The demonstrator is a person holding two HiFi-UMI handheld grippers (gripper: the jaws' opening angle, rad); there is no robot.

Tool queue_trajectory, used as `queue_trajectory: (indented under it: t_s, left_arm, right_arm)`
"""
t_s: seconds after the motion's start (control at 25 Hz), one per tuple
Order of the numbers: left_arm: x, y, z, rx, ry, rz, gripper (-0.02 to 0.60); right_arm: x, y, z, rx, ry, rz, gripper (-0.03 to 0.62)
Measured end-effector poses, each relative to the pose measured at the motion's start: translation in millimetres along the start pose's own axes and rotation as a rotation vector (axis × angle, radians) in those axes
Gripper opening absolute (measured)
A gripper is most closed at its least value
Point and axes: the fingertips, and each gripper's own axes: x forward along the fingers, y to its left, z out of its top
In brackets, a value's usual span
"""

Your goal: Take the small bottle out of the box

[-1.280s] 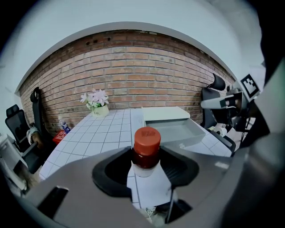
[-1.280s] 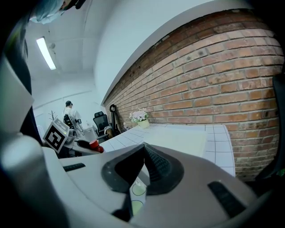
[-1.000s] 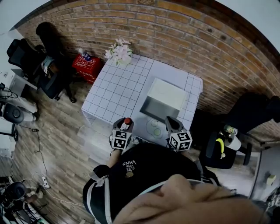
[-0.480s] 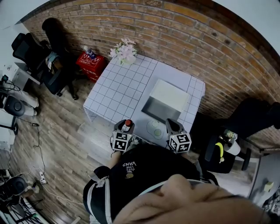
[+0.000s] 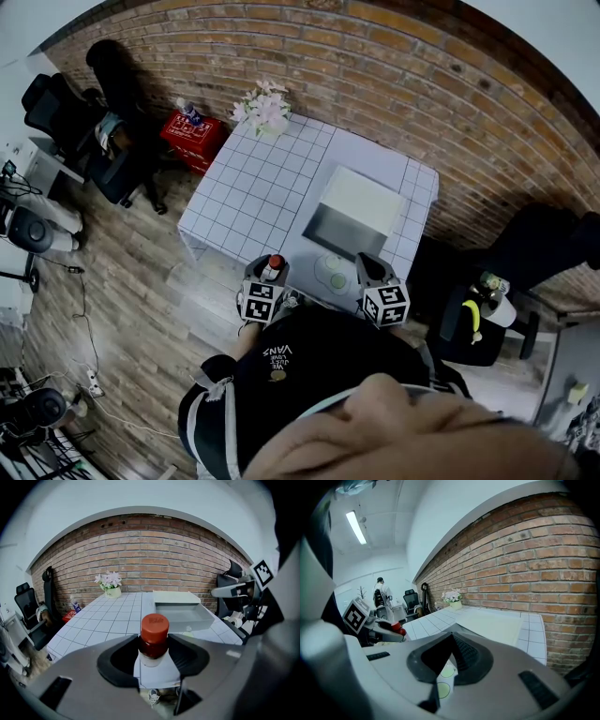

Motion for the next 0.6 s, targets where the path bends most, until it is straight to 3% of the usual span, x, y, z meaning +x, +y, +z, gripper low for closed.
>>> queue_trajectory:
  t_s: [0.6]
  left_arm:
    - [1.2,5.0,3.7,0.034,0.005,-0.027,0.206]
  right_arm:
    - [1.8,4.1,2.9,-0.007,0.001,-0.018,0.000]
